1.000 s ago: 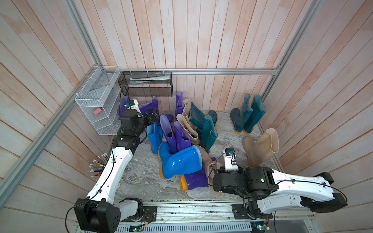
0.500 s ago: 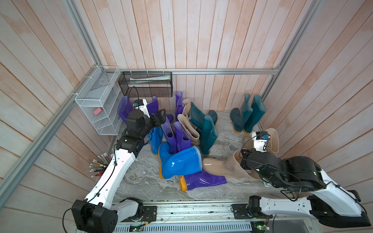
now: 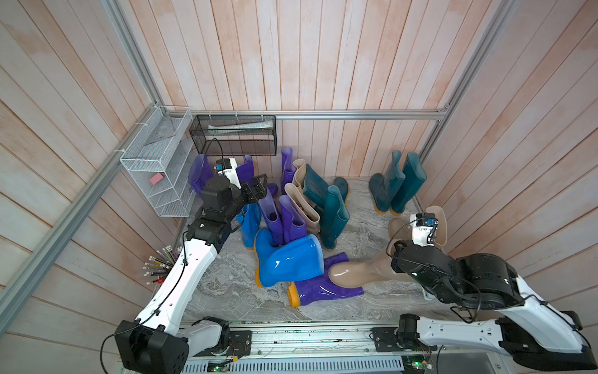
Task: Match and arrange rain boots in pairs
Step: Place the rain boot at the center of the board.
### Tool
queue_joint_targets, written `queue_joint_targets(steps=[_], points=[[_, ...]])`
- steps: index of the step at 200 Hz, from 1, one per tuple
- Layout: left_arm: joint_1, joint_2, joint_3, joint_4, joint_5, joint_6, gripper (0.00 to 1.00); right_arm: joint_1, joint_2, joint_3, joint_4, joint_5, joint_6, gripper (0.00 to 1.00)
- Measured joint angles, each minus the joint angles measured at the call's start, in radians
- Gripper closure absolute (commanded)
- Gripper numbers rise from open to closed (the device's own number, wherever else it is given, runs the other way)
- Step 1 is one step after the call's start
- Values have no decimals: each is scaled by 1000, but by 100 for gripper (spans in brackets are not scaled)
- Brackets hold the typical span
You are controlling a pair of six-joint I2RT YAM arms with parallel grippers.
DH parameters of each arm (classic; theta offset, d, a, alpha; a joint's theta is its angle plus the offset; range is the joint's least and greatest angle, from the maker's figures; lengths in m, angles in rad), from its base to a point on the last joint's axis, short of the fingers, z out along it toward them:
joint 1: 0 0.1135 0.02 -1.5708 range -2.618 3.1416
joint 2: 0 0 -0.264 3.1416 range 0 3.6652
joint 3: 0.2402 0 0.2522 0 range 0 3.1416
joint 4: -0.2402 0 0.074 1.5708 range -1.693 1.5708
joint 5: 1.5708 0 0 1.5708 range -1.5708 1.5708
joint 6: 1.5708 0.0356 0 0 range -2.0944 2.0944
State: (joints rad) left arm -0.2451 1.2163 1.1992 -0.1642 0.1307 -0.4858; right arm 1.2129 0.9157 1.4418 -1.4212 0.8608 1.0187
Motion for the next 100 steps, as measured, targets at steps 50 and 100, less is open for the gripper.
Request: queue_joint_targets(steps=[50,100], points=[[-2,6,0,0,30,-8,8,-209,39,-97,142,19,-113,100],[-7,6,0,0,48,-8,7,-423,56,-166,330,-125,-363,100]])
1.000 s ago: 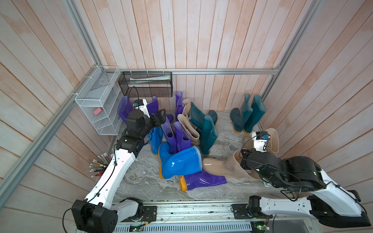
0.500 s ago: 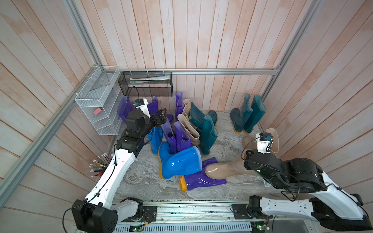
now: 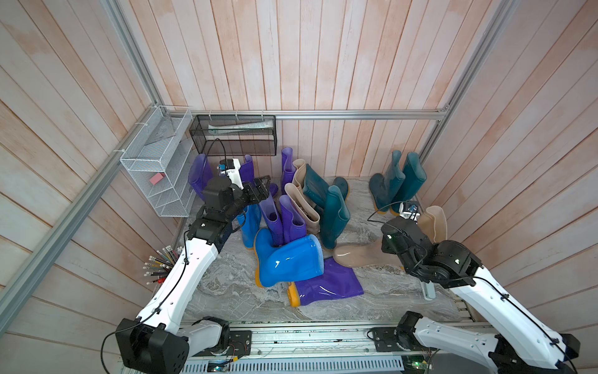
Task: Match and arrange rain boots in pairs
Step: Place the rain boot at the center of the board.
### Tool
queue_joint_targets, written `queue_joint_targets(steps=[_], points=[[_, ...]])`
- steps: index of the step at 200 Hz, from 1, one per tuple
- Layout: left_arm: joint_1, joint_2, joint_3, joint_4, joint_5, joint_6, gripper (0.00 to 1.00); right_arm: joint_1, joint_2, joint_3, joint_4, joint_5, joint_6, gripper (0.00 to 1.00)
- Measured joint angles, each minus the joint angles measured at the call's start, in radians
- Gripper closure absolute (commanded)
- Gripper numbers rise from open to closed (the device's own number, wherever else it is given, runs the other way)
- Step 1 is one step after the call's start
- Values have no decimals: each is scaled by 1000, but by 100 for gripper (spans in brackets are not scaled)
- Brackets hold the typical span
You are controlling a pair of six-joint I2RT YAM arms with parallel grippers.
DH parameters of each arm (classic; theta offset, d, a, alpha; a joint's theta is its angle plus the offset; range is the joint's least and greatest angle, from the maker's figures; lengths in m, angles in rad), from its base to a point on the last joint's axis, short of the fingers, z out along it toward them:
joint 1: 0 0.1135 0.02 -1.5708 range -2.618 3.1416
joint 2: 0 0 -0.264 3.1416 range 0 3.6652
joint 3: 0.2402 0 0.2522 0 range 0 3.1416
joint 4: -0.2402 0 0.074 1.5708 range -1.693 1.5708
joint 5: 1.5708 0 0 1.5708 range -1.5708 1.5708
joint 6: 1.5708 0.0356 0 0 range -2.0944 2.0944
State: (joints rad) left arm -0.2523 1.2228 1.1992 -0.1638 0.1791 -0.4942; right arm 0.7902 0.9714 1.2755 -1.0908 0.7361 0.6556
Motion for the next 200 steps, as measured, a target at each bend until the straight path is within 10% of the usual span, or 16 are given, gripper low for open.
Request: queue_joint_targets(steps=[89,147,200], points=[[-6,11,0,0,16,-7,7,-180,-3,-124,120,-115,-101,100],[-9,31,1,-5,47,-7,7,-207,-3,-162,235,-185,-150,35],[-23,31,4,-3,100,-6,7,-383,-14,-114,251,-332,-294,11]])
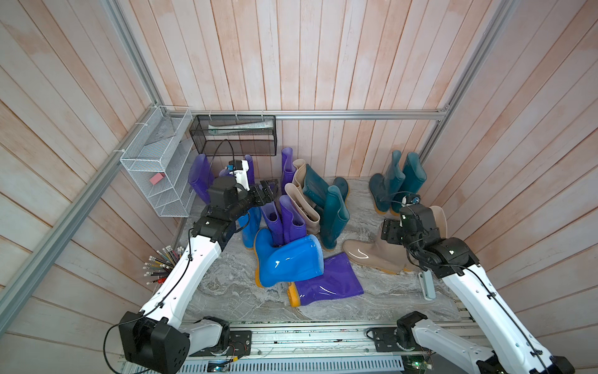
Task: Match and arrange rain boots in pairs
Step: Place the rain boot at the center of the board, then pair a pair of rain boots at the center of the board.
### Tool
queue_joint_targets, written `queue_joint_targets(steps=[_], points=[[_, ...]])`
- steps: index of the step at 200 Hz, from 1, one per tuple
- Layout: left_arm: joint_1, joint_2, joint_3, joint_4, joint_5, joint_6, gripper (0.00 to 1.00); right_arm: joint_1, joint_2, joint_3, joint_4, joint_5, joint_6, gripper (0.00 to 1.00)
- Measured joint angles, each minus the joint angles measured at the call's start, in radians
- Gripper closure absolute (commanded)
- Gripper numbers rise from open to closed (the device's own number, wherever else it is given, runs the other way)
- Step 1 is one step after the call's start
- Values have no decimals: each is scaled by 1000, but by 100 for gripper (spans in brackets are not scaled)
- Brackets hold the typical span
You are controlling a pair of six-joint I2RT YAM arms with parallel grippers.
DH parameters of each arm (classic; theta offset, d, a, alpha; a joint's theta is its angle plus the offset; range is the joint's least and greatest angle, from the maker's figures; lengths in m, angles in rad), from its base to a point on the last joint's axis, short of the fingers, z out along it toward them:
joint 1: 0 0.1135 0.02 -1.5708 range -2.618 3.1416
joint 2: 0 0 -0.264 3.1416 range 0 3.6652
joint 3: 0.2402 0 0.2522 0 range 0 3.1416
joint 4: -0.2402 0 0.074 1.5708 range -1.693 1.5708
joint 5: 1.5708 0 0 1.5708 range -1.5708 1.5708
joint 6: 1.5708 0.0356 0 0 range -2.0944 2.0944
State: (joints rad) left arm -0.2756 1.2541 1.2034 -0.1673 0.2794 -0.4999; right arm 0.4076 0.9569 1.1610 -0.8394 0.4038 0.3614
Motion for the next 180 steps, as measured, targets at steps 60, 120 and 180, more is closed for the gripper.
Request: queue_joint_targets(steps=[60,120,180], points=[[0,2,20,2,66,19,7,-64,14,33,9,-187,-112,8],[0,2,20,3,121,26,7,-68,16,33,-53,-174,-129,10],[0,16,20,3,143,29,7,-69,108,34,-74,-118,-153,100]])
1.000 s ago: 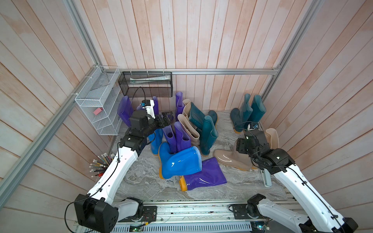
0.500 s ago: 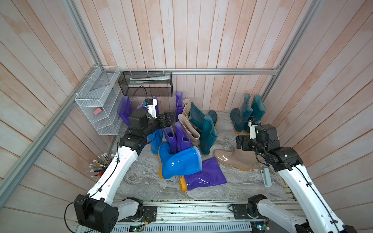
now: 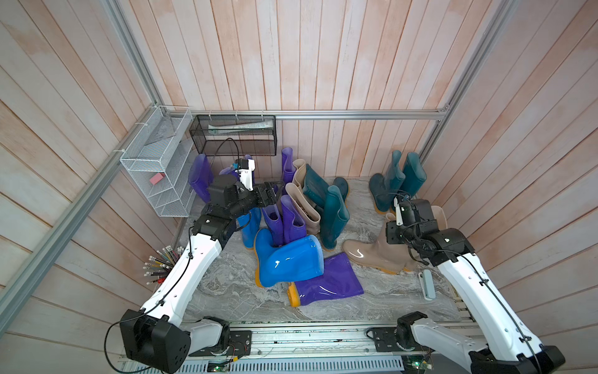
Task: Match and arrange rain boots in pairs
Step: Pair a pair of rain boots at the center of the board.
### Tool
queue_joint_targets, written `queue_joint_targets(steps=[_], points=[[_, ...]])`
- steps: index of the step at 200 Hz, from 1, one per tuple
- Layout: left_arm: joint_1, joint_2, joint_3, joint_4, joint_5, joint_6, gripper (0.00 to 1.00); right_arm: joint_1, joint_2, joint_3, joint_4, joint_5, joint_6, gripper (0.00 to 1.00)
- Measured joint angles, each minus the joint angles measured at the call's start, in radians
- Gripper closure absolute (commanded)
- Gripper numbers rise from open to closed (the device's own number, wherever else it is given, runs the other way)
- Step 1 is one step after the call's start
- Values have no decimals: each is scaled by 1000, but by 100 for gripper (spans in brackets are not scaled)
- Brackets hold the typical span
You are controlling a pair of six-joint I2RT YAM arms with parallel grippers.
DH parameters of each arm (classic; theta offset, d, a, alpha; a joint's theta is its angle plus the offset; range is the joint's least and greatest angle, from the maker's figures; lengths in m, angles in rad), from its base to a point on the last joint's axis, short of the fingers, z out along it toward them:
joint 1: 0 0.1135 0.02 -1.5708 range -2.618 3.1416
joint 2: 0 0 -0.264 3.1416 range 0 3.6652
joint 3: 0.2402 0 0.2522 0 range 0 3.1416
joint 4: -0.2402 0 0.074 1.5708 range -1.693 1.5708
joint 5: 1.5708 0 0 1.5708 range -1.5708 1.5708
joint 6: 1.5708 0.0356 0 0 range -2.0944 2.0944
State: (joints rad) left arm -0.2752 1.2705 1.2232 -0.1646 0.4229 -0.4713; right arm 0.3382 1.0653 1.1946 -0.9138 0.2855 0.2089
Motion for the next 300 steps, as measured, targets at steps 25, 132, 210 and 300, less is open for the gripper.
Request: queue_joint_targets(steps=[25,132,210,300], points=[[0,2,1,0,0,5,7,-1,33,21,0,-27,-2,100],[0,2,6,0,23,3,7,-1,-80,-12,108,-31,357,86],[0,2,6,0,27,-3,7,-1,3,70,198,-117,293,24],[-18,35,-32,214,319,-146,7,-96,-64,22,156,-188,67,2]])
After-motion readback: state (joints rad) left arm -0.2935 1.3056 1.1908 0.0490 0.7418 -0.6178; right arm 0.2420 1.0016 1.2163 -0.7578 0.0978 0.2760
